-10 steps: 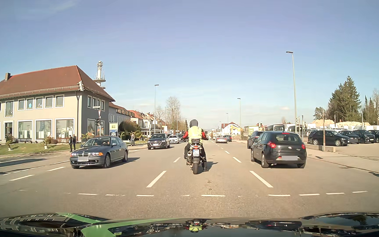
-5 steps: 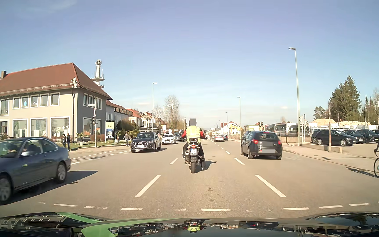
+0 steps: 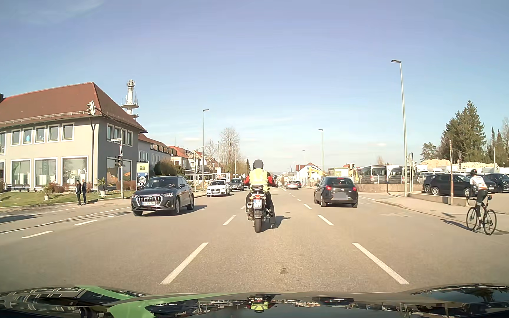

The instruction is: Follow the waypoints while adhering to traffic rules and regulations

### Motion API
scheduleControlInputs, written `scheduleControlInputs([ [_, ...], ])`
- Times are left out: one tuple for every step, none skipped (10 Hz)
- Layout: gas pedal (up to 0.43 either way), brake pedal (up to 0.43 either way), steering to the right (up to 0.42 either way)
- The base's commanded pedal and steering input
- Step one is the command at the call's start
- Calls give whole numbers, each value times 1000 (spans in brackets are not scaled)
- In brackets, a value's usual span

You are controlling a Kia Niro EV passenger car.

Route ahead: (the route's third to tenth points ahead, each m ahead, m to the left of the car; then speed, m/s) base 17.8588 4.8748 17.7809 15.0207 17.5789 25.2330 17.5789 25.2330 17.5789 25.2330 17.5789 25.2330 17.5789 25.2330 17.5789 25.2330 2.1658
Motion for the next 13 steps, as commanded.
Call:
scheduleControlInputs([
  [0, 67, 11],
  [0, 55, 11],
  [0, 49, 11],
  [0, 49, 11],
  [0, 49, 12],
  [0, 49, 12],
  [0, 55, 12],
  [0, 55, 12],
  [0, 55, 12],
  [0, 55, 12],
  [0, 61, 12],
  [0, 61, 12],
  [0, 73, 12],
])
